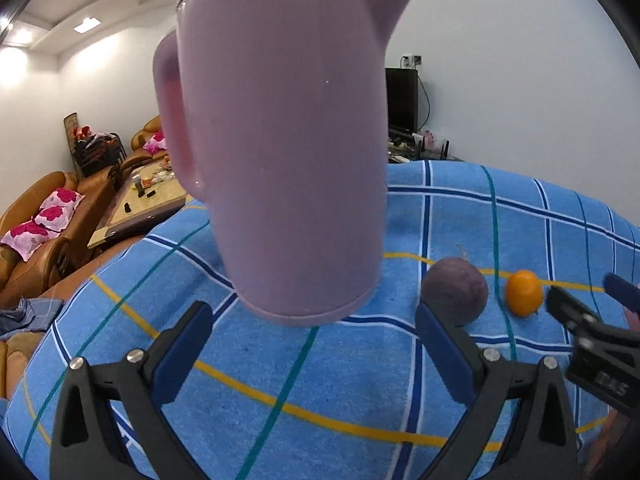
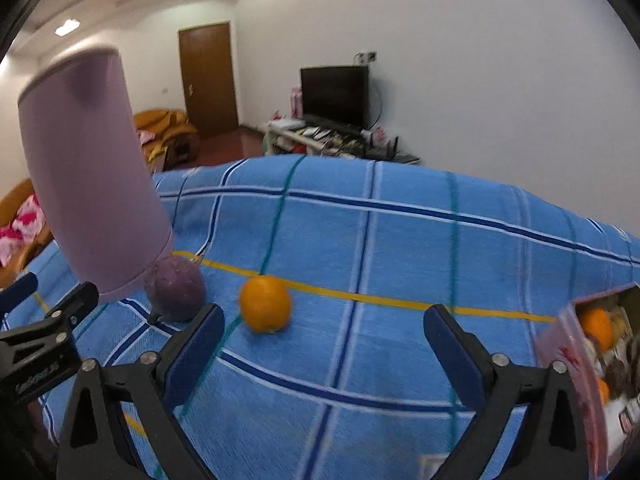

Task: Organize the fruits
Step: 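Withdraw both open tools toward the orange and purple fruit beside the kettle, then grasp the orange with the right tool while the left tool grasps the purple fruit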

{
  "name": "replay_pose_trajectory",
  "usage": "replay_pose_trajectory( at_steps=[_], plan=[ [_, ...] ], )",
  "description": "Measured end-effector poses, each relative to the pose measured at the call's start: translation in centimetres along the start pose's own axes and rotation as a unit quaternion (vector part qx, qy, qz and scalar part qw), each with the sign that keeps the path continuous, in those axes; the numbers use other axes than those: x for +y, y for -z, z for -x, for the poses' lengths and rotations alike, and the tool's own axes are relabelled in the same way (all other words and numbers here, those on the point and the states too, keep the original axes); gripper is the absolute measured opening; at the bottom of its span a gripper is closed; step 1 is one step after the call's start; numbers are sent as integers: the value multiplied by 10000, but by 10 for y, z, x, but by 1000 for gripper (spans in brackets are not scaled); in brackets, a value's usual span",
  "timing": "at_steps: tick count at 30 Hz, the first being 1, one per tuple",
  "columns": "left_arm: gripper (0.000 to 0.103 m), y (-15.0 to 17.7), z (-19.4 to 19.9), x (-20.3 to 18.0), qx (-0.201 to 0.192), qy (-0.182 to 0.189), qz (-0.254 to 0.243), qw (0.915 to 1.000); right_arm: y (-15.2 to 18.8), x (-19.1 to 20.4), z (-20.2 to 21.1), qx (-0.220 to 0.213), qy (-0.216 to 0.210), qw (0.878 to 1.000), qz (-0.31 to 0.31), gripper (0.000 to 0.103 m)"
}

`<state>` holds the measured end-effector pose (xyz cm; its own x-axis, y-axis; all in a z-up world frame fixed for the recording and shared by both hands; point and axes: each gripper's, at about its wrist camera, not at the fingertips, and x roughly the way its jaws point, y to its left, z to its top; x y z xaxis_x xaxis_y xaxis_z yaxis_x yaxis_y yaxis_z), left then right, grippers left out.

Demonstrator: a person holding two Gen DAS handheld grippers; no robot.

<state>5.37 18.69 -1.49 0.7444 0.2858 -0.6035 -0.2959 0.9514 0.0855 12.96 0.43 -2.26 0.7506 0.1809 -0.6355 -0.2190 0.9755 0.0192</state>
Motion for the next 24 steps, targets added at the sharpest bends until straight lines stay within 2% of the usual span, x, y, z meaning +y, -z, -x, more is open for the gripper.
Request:
replay_pose_trajectory(
  at_steps=[3, 6, 8, 12, 15, 18, 21, 24],
  plan=[
    [103, -1, -1, -1, 7, 12, -51, 10000, -7, 16, -22, 300, -90, 9993, 228, 92],
    [103, -2, -2, -2, 8, 55, -76, 10000, -10, 27, -40, 612, -153, 9974, 353, 75],
    [103, -2, -2, -4, -14, 49, -96, 9999, -10, 31, -49, 753, -224, 9961, 394, 72],
    [103, -4, -1, -6, -51, 72, -134, 9999, -9, 40, -64, 1092, -288, 9922, 534, 54],
    [103, -3, 2, -7, -119, 109, -146, 9998, -7, 41, -64, 1086, -374, 9921, 513, 50],
    [103, -3, 4, -9, -182, 154, -192, 9995, -6, 40, -62, 1072, -395, 9923, 476, 39],
    [103, -3, 6, -11, -262, 252, -211, 9991, -4, 33, -56, 1037, -441, 9930, 357, 39],
    [103, -4, 8, -12, -343, 404, -206, 9984, -1, 22, -39, 755, -367, 9963, 182, 39]
  ],
)
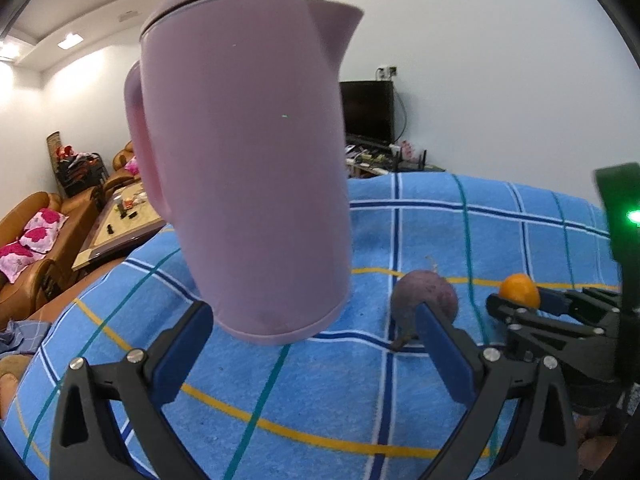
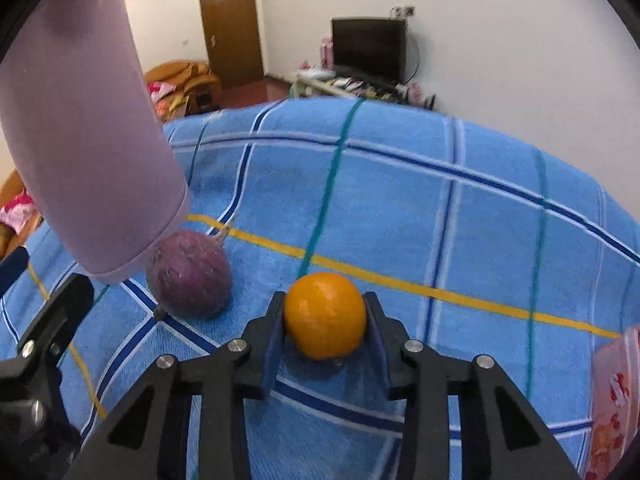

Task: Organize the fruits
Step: 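Grasp the orange with the right tool while the left tool grasps the purple fruit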

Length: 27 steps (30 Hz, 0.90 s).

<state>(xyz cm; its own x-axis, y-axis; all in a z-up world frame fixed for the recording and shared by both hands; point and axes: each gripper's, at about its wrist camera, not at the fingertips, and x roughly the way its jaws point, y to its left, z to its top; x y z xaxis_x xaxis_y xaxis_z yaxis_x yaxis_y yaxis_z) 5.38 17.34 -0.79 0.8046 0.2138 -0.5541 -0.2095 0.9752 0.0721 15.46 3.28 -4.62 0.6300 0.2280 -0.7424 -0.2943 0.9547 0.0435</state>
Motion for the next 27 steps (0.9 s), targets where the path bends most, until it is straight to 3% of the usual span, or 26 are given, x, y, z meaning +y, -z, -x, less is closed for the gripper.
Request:
replay_pose_trajectory(
  at_steps=[9, 17, 22, 24, 27],
  plan=[
    [103, 1, 5, -6, -169, 314, -15, 9994, 17, -19, 57, -970, 533, 9938, -120, 39],
    [94, 2, 4, 8, 83, 778, 399, 9961, 29, -27, 83, -1442, 744, 9867, -123, 39],
    [94, -6, 4, -19, 269, 957, -98, 9950, 31, -30, 87, -1505, 661, 9863, -153, 39],
    [94, -13, -1, -38, 431, 918, -472, 9937, 32, -33, 89, -1507, 651, 9863, -177, 39],
    [94, -21, -22, -55, 724, 813, -623, 9921, 34, -36, 88, -1469, 639, 9867, -259, 39]
  ],
)
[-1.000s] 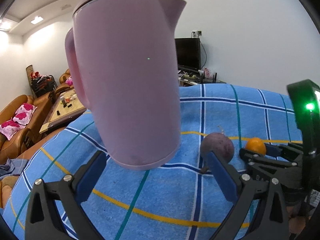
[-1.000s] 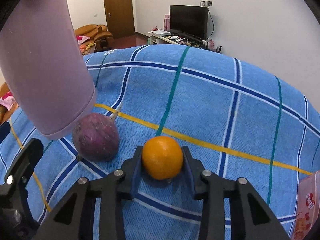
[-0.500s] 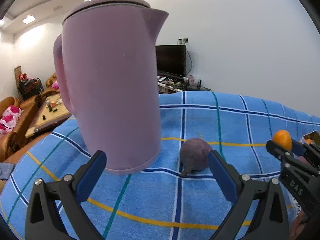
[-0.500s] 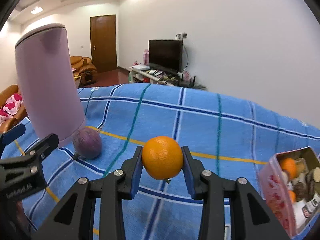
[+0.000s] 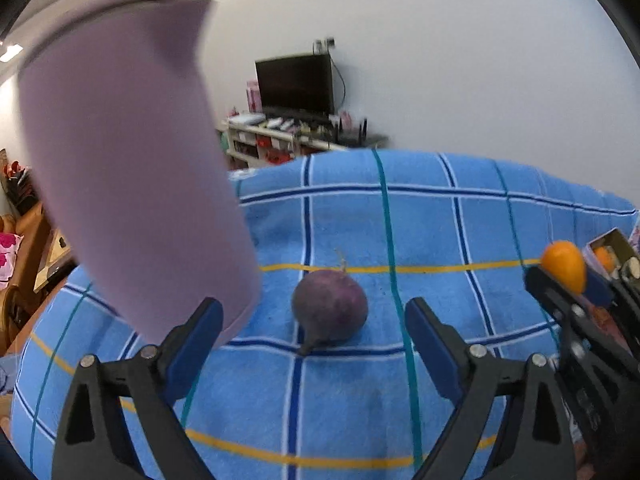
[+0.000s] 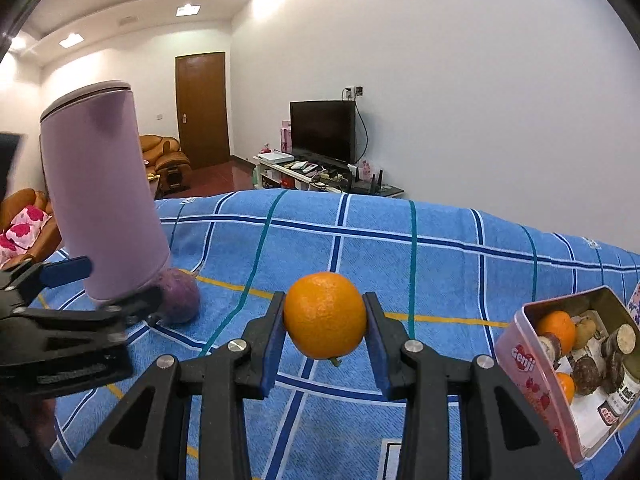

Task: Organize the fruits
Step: 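Grasp the orange with the right tool while the left tool grasps the purple fruit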

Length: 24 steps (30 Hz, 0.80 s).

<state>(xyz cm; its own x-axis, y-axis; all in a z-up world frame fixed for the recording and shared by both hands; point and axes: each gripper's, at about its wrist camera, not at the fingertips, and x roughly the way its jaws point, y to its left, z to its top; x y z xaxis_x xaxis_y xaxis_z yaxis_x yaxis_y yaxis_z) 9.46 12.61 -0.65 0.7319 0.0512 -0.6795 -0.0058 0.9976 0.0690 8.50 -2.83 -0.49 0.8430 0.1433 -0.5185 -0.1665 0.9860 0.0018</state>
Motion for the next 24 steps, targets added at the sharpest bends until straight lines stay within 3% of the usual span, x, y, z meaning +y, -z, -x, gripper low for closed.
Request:
replay_pose_trajectory(
  at_steps=[8, 13, 16, 20, 24],
  plan=[
    [85, 4, -52, 0, 675, -264, 100, 9973, -2, -1, -6, 98, -32, 9999, -79, 39],
    [65, 6, -61, 6, 829, 228, 344, 9957, -1, 1, -6, 101, -35, 9999, -32, 39],
    [55, 7, -57, 2, 738, 332, 259, 9964, -1, 1, -6, 81, -17, 10000, -13, 39],
    [55, 8, -53, 2, 663, 342, 318, 9967, 0, 3, -5, 14, 51, 10000, 8, 39],
    [55, 10, -28, 9, 88, 195, 528, 9984, 1, 5, -1, -75, 106, 9999, 76, 39]
  ],
)
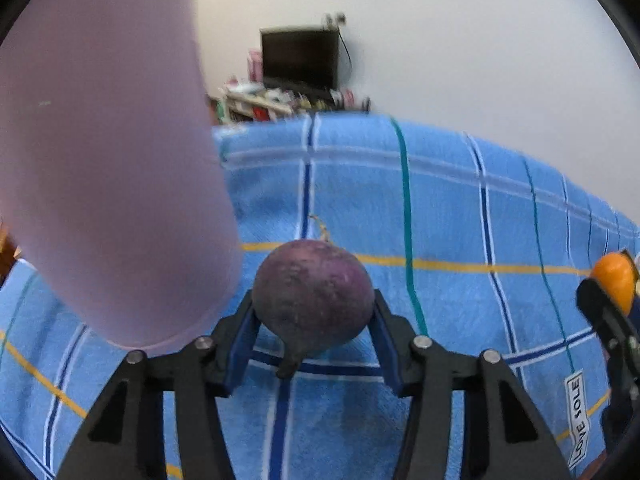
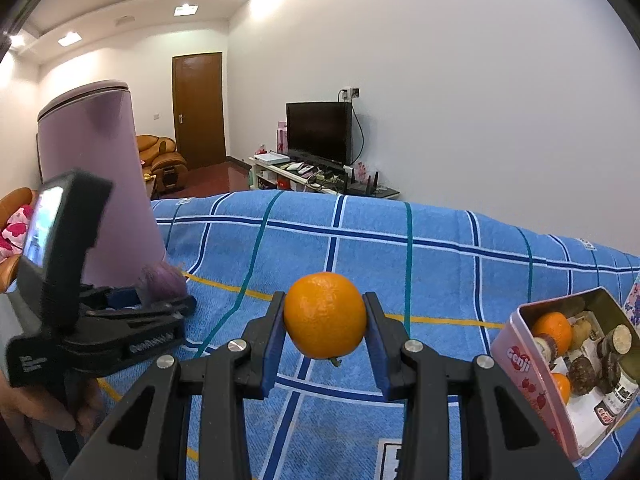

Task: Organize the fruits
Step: 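Grasp the orange with the right tool while the left tool grasps the purple fruit, then lift the orange with the right tool while the left tool carries the purple fruit toward the tin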

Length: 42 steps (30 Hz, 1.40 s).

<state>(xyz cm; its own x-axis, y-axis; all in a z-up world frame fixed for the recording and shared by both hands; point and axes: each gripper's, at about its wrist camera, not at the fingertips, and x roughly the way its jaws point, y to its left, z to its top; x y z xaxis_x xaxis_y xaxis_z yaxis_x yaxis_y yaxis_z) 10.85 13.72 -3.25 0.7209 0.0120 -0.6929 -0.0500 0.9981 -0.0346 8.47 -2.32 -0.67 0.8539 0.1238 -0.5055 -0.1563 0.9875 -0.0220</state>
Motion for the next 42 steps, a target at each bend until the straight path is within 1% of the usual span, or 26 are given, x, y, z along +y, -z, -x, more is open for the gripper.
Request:
replay_pose_trajectory(
  at_steps=[1, 3, 5, 10, 13, 18, 22, 27, 31, 42],
  plan=[
    [55, 1, 7, 1, -161, -67, 32, 9998, 0, 1, 1, -34, 20, 10000, 21, 39],
    [55, 5, 25, 0, -619, -293, 81, 9976, 0, 2, 4, -120, 87, 9999, 53, 39],
    [55, 10, 35, -1, -815, -372, 72, 9959, -1, 3, 6, -203, 166, 9996, 83, 39],
    [55, 20, 49, -2, -902, -287, 320, 9950, -2, 1, 6, -247, 215, 9994, 68, 39],
    [55, 20, 54, 0, -1046, -395, 374, 9930, -2, 0, 6, -266, 222, 9994, 41, 39],
    [55, 29, 70, -7, -1180, -542, 320, 9910, -1, 0, 9, -296, 224, 9993, 57, 39],
    [55, 32, 73, -15, -1263, -632, 285, 9896, 1, 0, 13, -342, 279, 9990, 89, 39],
    [55, 35, 82, -21, -1357, -620, 234, 9885, 6, -3, 21, -365, 322, 9988, 97, 39],
    [55, 38, 89, -29, -1528, -760, 97, 9853, 7, -7, 24, -359, 353, 9987, 63, 39],
    [55, 45, 97, -41, -1604, -731, 26, 9843, 12, -9, 35, -387, 372, 9985, 130, 39]
  ],
)
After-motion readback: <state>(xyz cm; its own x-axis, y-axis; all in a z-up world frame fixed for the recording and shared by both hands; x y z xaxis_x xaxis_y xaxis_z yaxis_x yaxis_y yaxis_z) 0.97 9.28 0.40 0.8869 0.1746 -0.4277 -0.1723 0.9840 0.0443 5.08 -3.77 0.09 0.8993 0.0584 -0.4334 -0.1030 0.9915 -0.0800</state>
